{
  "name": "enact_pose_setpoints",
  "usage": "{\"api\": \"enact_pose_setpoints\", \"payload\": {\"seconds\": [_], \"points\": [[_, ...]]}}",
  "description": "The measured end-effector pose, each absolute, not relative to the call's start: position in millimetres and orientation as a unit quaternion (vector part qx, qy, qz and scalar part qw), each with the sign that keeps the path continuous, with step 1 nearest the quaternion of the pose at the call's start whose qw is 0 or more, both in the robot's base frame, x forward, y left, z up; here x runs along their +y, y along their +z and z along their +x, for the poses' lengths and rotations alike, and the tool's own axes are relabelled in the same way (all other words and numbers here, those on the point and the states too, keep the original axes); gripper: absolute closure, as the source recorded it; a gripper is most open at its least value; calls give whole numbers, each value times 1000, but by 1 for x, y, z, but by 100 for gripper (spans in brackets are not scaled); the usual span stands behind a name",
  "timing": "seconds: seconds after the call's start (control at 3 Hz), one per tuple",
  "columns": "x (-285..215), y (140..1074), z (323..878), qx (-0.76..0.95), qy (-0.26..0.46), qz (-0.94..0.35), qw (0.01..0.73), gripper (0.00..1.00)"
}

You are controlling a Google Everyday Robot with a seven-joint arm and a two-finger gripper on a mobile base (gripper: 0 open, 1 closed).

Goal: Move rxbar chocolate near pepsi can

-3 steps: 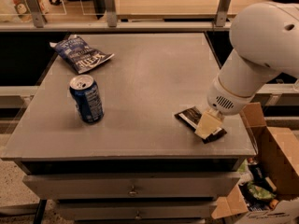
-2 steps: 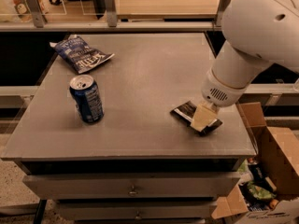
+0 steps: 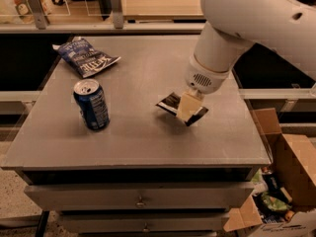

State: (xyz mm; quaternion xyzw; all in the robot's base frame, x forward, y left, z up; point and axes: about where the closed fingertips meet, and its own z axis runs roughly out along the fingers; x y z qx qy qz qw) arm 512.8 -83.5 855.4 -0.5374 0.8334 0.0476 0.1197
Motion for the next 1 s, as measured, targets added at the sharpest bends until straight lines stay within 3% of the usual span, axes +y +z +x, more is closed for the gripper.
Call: {"api": "enact_pose_setpoints", "payload": {"seconds": [0.33, 1.0], "points": [[-49, 860, 520, 817, 63, -558, 128, 100], [8, 855, 523, 795, 93, -586, 126, 59]]}}
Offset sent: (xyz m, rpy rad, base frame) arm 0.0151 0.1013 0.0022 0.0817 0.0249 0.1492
